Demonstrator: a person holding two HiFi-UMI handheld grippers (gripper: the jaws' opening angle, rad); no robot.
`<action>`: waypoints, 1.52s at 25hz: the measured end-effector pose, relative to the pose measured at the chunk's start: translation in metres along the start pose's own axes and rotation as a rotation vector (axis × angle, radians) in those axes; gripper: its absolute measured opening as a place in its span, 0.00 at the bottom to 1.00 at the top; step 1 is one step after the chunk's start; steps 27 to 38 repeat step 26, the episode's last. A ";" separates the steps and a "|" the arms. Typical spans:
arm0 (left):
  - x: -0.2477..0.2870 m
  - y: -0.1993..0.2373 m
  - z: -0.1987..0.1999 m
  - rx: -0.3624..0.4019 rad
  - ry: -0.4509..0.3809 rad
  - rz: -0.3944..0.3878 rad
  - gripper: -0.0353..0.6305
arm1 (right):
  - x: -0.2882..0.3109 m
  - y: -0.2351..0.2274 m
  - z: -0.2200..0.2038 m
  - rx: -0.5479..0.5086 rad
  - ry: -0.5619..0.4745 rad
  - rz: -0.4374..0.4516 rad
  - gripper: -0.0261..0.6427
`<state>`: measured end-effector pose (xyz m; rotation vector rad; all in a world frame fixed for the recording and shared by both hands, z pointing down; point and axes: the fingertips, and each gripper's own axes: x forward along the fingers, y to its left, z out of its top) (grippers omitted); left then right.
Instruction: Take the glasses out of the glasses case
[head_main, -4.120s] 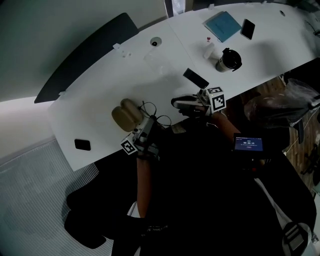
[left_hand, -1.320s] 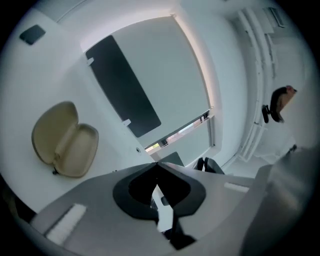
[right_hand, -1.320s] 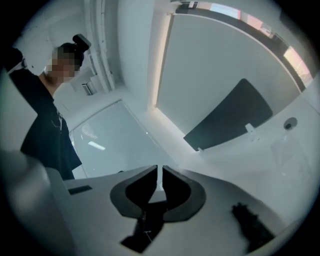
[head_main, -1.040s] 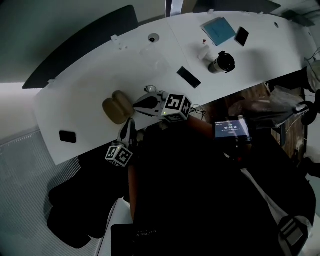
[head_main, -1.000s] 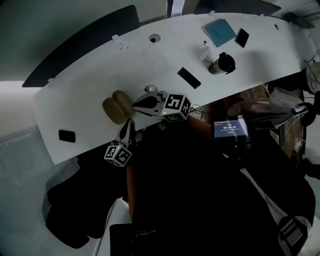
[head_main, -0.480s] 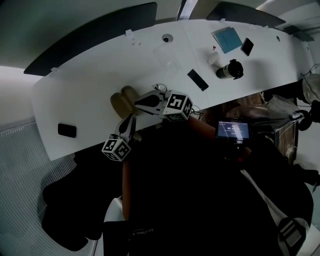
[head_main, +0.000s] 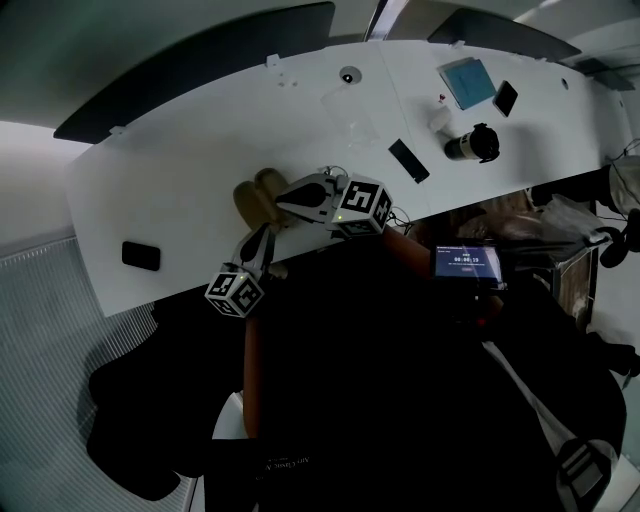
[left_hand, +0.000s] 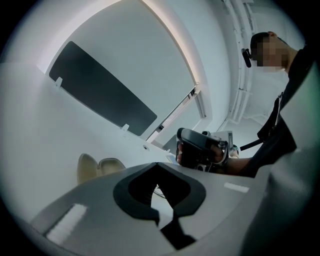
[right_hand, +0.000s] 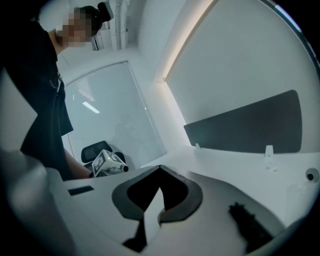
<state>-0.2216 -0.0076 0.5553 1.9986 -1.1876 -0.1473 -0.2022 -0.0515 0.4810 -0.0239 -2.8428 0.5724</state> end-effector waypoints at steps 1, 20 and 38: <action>0.000 0.002 0.000 0.001 0.004 0.007 0.04 | 0.001 0.003 -0.001 -0.014 0.014 0.011 0.05; 0.010 0.003 -0.008 0.009 0.038 0.051 0.05 | -0.003 -0.008 -0.007 -0.046 0.046 0.012 0.05; 0.010 0.004 -0.014 -0.009 0.047 0.055 0.05 | -0.004 -0.007 -0.009 -0.042 0.053 0.009 0.05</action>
